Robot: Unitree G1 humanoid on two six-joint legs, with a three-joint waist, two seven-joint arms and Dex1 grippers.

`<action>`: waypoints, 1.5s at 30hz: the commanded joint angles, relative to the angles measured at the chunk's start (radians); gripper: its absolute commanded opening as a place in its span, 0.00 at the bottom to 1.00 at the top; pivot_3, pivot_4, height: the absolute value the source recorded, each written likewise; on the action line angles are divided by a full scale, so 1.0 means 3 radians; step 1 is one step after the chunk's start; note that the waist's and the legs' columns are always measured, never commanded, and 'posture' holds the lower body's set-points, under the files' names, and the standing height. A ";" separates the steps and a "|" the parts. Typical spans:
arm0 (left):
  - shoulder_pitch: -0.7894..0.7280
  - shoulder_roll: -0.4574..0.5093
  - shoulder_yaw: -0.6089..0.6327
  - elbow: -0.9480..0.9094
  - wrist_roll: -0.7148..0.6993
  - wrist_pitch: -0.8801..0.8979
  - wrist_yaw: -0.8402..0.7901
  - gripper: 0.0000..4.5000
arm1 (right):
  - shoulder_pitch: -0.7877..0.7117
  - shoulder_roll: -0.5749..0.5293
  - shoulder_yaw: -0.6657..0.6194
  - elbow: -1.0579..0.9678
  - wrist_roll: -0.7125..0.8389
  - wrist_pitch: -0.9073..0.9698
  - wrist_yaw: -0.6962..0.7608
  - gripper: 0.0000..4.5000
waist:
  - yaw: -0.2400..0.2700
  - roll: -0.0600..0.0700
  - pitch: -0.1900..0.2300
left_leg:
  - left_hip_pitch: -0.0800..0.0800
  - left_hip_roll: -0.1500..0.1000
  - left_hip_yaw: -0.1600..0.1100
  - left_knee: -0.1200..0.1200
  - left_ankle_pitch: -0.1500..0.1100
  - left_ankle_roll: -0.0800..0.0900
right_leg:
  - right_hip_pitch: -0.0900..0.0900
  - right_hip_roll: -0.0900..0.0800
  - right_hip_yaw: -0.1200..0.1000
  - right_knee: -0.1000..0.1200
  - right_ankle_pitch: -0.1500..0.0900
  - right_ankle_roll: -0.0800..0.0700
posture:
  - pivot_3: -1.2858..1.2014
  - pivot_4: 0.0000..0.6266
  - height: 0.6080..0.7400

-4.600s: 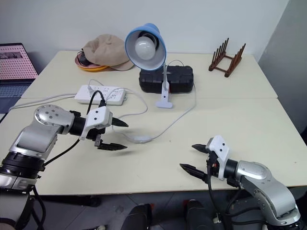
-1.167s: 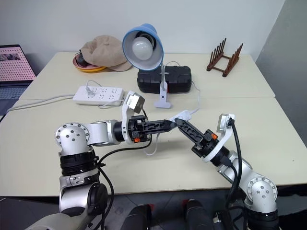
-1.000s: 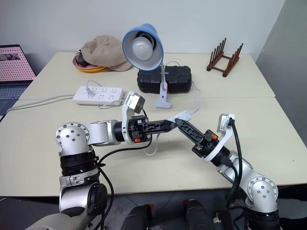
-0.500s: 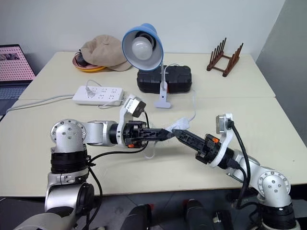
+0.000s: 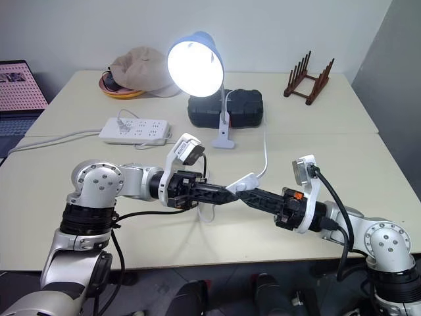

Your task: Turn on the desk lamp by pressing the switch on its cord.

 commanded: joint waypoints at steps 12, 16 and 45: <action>-0.0140 0.0526 -0.0590 0.0303 0.1088 -0.1162 -0.0721 0.09 | 0.0643 -0.1083 -0.0763 -0.0268 -0.1169 -0.0138 0.0836 0.71 | 0.0021 0.0000 0.0000 | -0.0014 -0.0001 0.0001 0.0004 0.0000 0.0001 | -0.0013 -0.0001 0.0000 0.0000 0.0000 0.0000 | 0.52 0.24 1.00; -0.0234 0.0397 -0.1138 0.0989 0.2395 -0.2921 -0.0563 0.09 | 0.0464 -0.1055 -0.0435 -0.0863 -0.2413 -0.0762 0.0530 0.88 | 0.0025 0.0003 -0.0002 | -0.0010 -0.0001 0.0003 0.0004 0.0000 0.0000 | -0.0012 -0.0001 0.0002 0.0001 0.0000 0.0000 | 0.52 0.24 1.00; 0.0208 0.1103 -0.0040 0.0576 0.2809 -0.3301 -0.1041 1.00 | 0.0395 -0.0759 0.0081 -0.0269 -0.3748 -0.1401 0.1444 1.00 | 0.0022 -0.0001 -0.0001 | -0.0025 0.0001 0.0001 0.0009 -0.0001 0.0000 | -0.0022 -0.0001 0.0000 0.0013 0.0009 0.0019 | 0.52 0.24 1.00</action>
